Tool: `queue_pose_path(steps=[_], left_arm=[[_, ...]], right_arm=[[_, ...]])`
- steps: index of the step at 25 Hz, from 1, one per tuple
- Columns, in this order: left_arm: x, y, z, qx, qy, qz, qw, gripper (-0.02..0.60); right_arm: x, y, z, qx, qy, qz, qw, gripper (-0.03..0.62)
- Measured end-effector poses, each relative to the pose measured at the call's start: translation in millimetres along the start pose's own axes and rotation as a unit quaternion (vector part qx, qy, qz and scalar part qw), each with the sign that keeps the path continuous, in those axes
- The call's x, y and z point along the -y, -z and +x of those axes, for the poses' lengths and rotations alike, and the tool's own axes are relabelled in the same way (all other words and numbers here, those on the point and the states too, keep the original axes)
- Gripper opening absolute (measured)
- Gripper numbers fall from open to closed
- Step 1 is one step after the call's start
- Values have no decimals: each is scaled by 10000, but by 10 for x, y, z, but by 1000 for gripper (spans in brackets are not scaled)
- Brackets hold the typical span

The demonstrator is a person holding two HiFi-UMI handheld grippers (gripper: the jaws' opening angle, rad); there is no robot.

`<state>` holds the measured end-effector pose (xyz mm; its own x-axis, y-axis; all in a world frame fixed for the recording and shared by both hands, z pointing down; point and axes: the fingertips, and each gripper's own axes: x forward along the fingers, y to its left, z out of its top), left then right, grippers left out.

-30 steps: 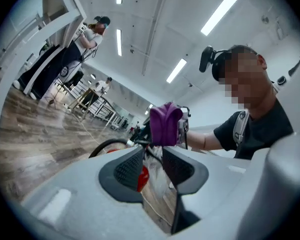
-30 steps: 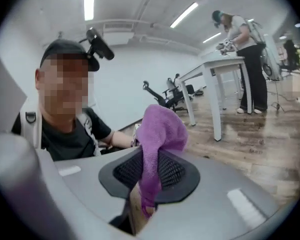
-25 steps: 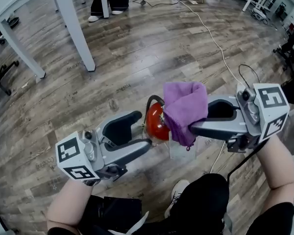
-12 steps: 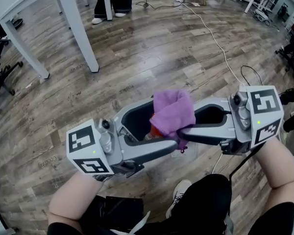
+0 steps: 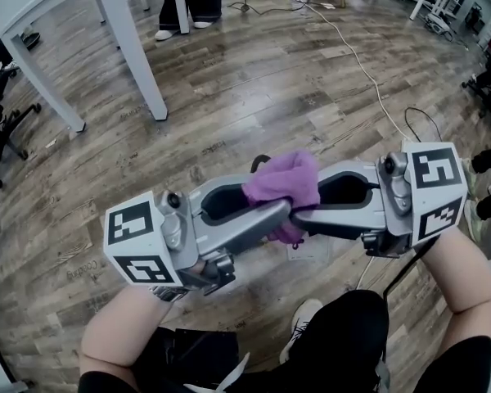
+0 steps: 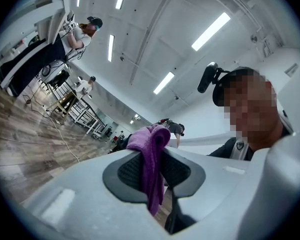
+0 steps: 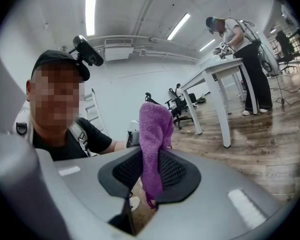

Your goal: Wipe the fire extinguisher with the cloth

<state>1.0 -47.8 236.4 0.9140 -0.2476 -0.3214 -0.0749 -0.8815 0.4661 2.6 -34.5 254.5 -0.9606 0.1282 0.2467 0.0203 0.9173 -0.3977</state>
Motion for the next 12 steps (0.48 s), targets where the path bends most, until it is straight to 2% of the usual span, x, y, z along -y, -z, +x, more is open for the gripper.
queue_pose_path(steps=[2,4,5,7,8,10,12], left_arm=[[3,-97,-43,60,-7,65,10000,69],[-57,-273,-182,226,-148,90,9996,67],[-116,-361,-282,278,-296,148,9991,67],[-286,-446,-491,127,-791,536,9953,67],[-402,-425,-585,-64,-1137,814,9902,67],[-681,-257,-743,-509,-1870,1169,9741,67],[-892,43,-806,-913,-2267,1133,9630,67]], right_arm=[[3,-45,-36,44,123,-89,9999,95],[96,-101,-181,113,493,-217,9985,109],[189,-147,-312,251,775,-219,9964,99],[430,-269,-663,770,1418,-66,9869,5],[550,-318,-848,1057,1717,33,9794,5],[749,-339,-1153,1503,2202,181,9636,5],[900,-247,-1336,1742,2512,327,9516,5]])
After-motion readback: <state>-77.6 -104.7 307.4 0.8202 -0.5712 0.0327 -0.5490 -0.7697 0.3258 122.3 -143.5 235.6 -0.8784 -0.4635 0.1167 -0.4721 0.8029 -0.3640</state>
